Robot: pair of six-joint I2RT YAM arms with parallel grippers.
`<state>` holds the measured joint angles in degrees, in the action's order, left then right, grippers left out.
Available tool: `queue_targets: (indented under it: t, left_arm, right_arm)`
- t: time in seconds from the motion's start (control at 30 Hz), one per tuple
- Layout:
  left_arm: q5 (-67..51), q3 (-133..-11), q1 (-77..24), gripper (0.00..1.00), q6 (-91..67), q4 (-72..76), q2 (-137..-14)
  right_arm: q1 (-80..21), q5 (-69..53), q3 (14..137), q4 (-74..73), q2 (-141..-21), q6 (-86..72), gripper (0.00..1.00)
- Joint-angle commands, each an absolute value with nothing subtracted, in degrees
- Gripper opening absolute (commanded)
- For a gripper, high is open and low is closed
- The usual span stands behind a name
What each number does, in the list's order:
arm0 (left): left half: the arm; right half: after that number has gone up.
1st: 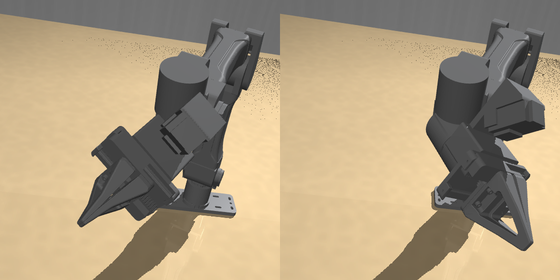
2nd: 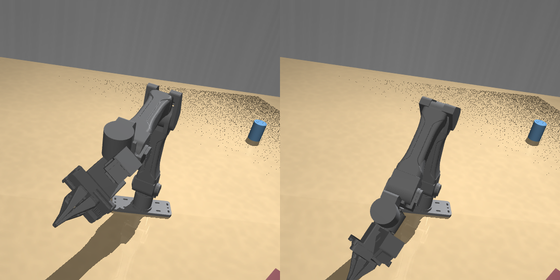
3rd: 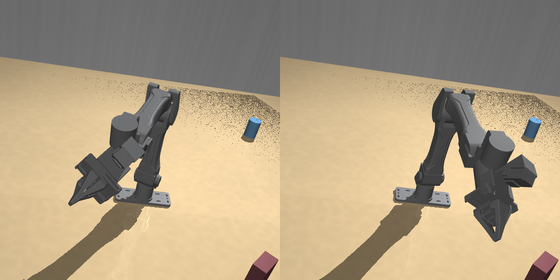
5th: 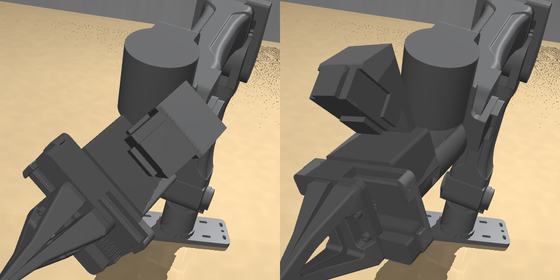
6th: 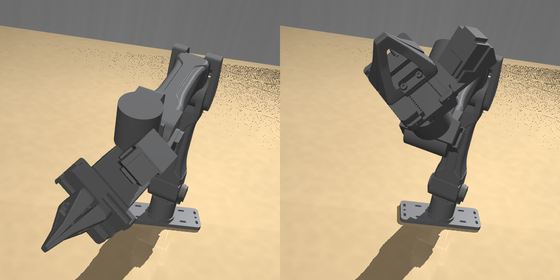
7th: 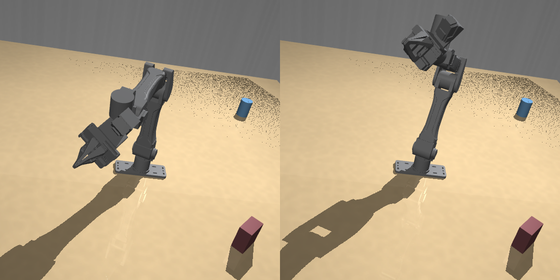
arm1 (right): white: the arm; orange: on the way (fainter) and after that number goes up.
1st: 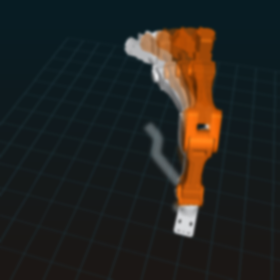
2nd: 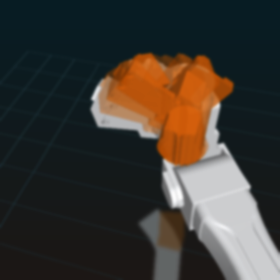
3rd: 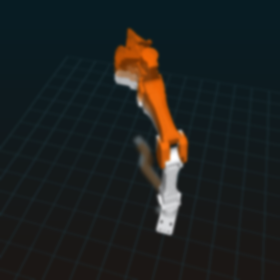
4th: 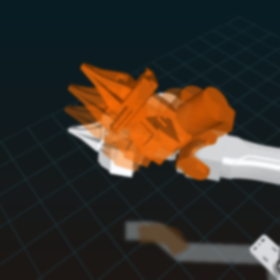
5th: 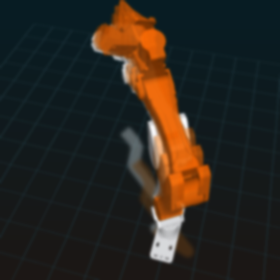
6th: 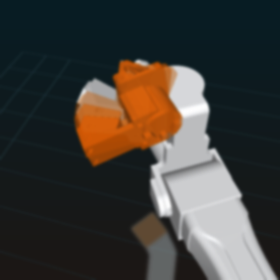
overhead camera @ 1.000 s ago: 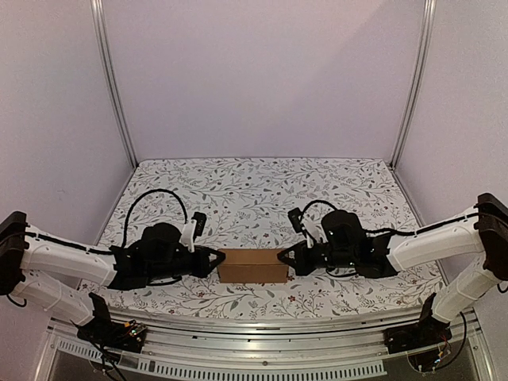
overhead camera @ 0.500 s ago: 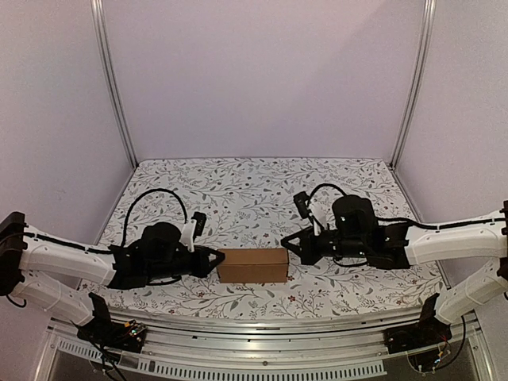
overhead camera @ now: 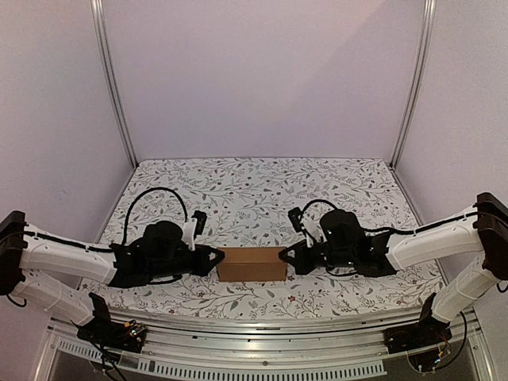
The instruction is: Fold the paper box
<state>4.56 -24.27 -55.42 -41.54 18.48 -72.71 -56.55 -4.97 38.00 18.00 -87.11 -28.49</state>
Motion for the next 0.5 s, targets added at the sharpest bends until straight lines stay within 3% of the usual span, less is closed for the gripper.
queue_targets:
  t: [0.0, 0.2, 0.47]
  left_arm:
    - [4.46, -24.38, -55.11, 0.0, -40.23, 8.82, -74.24]
    - [4.16, -29.63, -55.08, 0.0, -38.97, 3.27, -72.61]
    - [8.23, -40.84, -54.79, 0.28, -34.63, -9.56, -68.36]
  right_arm:
    - [-56.51, -2.56, 37.15, 8.91, -84.73, -27.57, 0.0]
    - [-56.88, -2.99, 41.0, 3.88, -78.99, -26.08, 0.0]
    - [-60.87, -0.45, 41.73, 0.24, -75.01, -26.09, 0.0]
